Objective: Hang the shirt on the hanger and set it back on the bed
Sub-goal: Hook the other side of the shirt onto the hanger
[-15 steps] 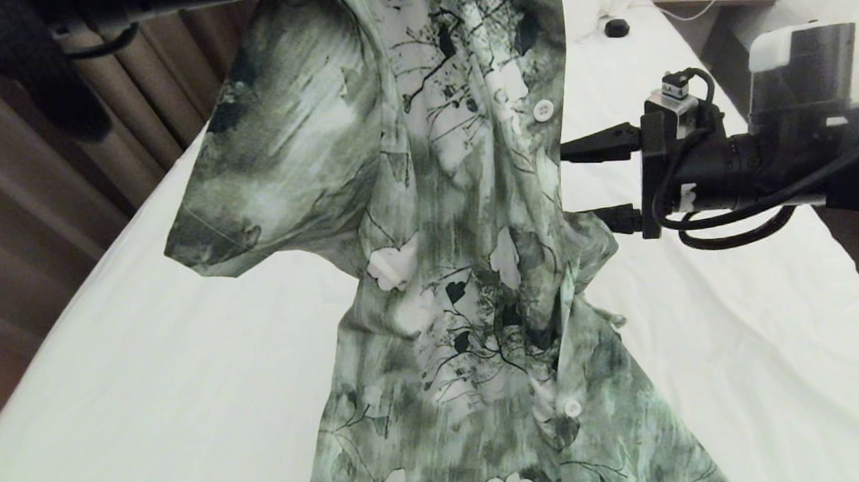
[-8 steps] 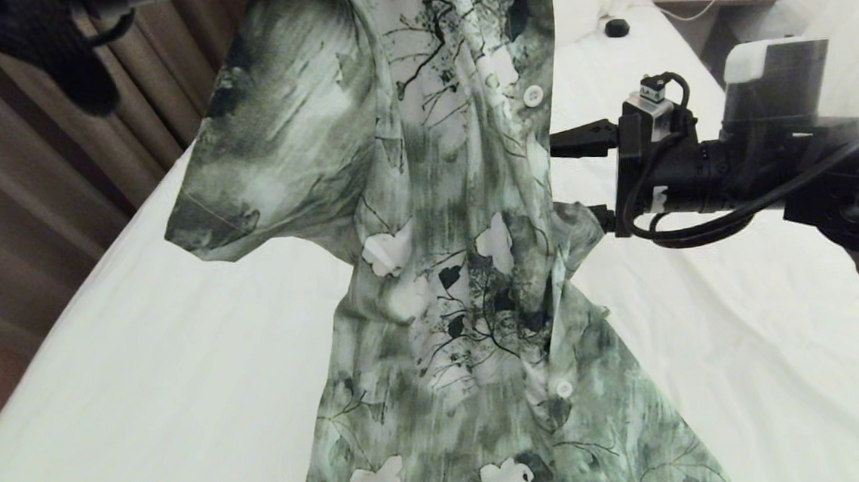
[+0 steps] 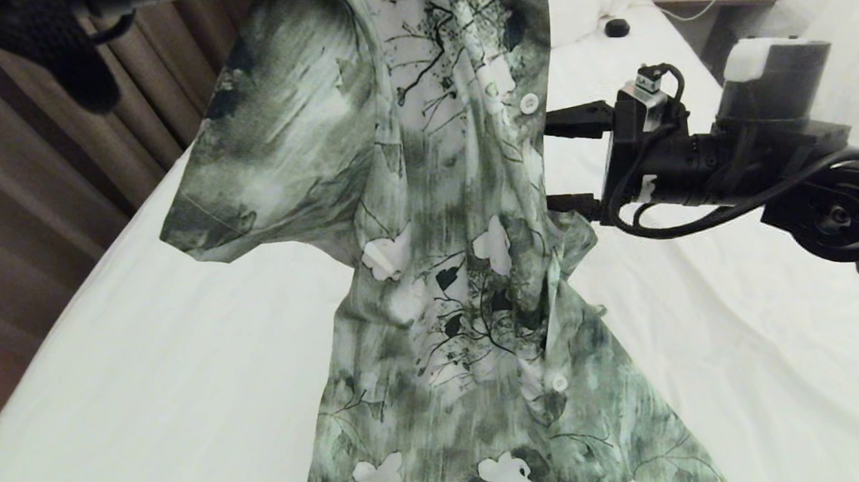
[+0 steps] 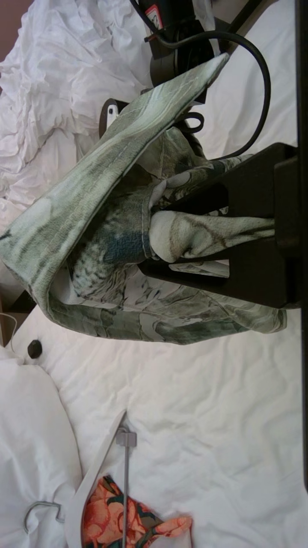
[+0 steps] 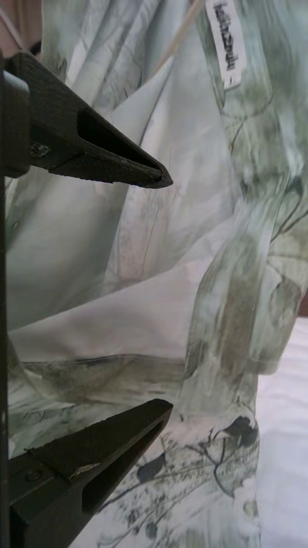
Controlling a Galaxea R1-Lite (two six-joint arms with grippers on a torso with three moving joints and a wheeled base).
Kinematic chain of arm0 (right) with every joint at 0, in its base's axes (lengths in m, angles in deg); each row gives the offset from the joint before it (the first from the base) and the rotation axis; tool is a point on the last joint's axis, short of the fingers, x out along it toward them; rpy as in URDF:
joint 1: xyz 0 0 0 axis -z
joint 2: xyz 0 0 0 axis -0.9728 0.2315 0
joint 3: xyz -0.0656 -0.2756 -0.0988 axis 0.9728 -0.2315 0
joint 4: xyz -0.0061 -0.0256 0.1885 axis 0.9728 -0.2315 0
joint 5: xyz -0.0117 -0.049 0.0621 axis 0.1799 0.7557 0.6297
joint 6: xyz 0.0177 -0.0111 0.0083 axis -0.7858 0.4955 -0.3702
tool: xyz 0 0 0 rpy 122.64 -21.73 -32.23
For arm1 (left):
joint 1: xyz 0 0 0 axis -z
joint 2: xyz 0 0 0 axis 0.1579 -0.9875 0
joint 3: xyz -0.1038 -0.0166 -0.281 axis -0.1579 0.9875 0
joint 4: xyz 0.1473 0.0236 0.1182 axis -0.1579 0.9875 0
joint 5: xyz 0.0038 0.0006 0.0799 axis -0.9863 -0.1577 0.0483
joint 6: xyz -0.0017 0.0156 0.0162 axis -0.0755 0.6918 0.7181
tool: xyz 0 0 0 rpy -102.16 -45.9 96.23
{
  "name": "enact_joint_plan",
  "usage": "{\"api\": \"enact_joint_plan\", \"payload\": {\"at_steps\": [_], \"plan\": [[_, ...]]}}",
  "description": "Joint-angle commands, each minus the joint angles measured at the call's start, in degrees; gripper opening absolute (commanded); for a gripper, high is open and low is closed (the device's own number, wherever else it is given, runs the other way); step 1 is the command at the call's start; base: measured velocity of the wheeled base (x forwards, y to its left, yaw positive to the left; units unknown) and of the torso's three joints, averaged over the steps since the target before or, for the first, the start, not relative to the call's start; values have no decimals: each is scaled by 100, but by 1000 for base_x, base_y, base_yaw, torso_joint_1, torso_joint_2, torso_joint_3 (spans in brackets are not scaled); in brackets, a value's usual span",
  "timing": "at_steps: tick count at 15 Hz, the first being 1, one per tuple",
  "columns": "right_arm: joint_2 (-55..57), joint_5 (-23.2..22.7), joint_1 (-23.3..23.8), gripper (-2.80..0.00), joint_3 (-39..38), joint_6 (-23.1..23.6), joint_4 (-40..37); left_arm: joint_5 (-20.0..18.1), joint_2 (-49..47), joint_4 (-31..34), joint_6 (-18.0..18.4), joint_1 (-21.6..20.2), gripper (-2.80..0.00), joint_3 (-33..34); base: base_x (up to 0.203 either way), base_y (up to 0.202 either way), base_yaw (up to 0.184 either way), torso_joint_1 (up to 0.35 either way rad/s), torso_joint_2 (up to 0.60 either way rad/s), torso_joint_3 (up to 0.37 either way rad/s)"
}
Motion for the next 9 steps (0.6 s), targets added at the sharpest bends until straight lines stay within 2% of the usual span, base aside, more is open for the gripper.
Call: {"api": "enact_joint_plan", "payload": {"at_steps": [1,9], "plan": [[36,-38,-20,0,1,-54,41,0,-3,9,9,1,-280,-21,0,0,0,0,0,0],[-1,-36,-15,0,-113,-85,23,0,-23,18,9,1,-280,-95,0,0,0,0,0,0]]}}
